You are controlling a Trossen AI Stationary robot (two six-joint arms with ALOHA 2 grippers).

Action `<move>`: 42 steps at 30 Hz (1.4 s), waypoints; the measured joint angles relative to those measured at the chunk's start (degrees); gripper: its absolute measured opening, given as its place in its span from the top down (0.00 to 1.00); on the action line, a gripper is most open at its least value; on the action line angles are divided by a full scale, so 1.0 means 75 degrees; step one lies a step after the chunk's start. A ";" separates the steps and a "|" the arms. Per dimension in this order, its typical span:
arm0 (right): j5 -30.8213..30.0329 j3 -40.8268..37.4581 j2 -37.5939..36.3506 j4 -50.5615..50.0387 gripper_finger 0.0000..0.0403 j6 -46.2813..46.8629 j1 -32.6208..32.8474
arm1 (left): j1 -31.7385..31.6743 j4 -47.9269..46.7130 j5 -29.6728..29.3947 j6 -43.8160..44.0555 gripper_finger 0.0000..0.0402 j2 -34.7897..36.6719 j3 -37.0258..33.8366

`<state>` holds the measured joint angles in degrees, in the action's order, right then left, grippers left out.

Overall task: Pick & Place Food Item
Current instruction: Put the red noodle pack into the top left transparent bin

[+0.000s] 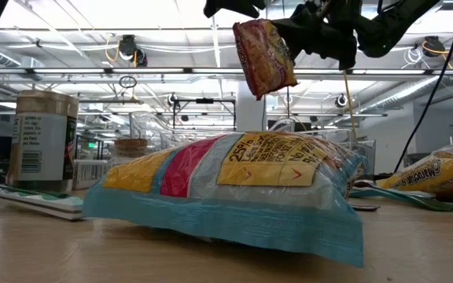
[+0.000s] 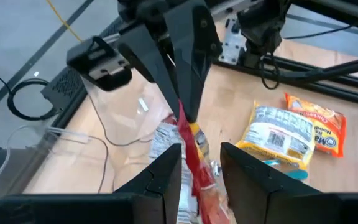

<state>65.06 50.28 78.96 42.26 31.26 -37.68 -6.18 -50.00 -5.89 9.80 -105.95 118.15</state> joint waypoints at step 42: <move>0.0163 0.0000 -0.0003 0.0177 1.00 0.0112 -0.0217 | -0.0172 0.0000 -0.0089 -0.0420 0.70 -0.0163 -0.0009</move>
<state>66.28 50.28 78.94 43.59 32.10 -39.31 -7.46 -50.00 -6.55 6.65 -107.18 118.08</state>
